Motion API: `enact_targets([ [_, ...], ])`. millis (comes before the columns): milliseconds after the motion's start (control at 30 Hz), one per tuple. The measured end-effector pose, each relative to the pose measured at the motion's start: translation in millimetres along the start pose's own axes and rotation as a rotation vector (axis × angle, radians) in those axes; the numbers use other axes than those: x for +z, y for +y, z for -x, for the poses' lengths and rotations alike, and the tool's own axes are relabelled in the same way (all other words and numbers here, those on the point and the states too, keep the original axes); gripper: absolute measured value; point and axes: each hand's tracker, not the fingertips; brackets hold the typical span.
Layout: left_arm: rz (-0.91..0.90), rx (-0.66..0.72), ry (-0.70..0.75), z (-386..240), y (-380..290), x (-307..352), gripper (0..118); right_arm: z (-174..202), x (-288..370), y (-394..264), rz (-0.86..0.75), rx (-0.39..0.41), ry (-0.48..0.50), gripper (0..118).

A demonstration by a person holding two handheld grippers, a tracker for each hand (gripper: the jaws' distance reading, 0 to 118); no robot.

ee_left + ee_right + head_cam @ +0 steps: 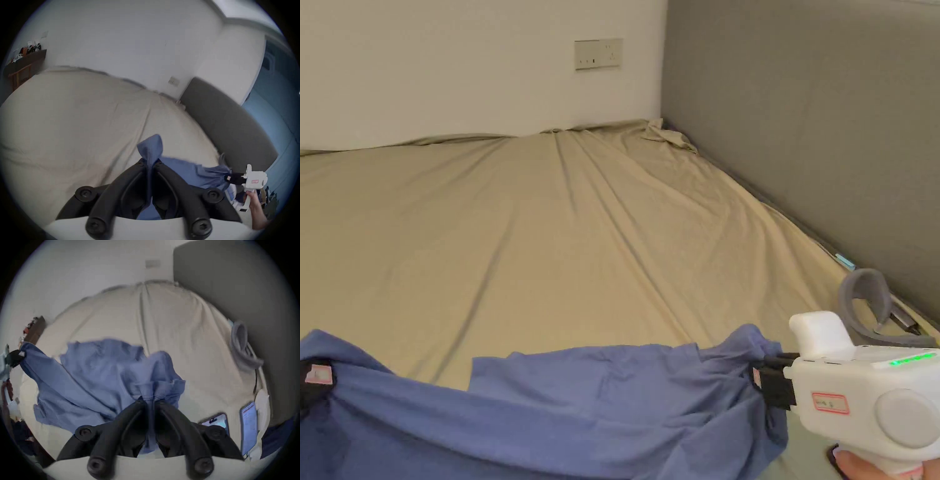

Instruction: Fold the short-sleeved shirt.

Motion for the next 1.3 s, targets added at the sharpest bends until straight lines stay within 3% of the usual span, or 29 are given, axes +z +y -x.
enact_targets([
  [133, -0.193, -0.059, -0.096, -26.8, 52.0, 83.2, 4, 30.0, 72.6, 47.9, -0.29, -0.04, 0.104, 9],
  [233, -0.346, -0.175, -0.052, -51.0, 88.0, 147.1, 4, 47.2, 123.5, 82.6, -0.47, -0.039, 0.174, 9],
  [333, -0.471, -0.219, -0.063, -57.1, 124.0, 197.4, 4, 59.6, 159.3, 120.8, -0.578, -0.025, 0.22, 9],
  [500, -0.528, -0.288, 0.084, -64.9, 196.3, 218.3, 4, 79.0, 183.4, 194.2, -0.654, 0.017, 0.226, 9],
  [700, -0.551, -0.277, 0.169, -65.6, 301.6, 172.0, 4, 110.2, 161.9, 304.1, -0.661, 0.07, 0.207, 9],
  [833, -0.548, -0.286, 0.277, -60.9, 355.7, 125.3, 4, 122.7, 123.8, 372.7, -0.651, 0.012, 0.227, 9],
  [967, -0.513, -0.249, 0.344, -36.7, 383.8, 68.6, 4, 136.2, 65.1, 418.9, -0.631, -0.016, 0.181, 9],
  [1133, -0.408, -0.251, 0.423, 18.1, 349.4, -9.4, 4, 147.8, -26.0, 411.4, -0.534, 0.05, 0.076, 9],
  [1300, -0.211, -0.168, 0.452, 95.1, 266.6, -96.7, 4, 143.4, -140.2, 349.8, -0.361, 0.066, 0.037, 9],
])
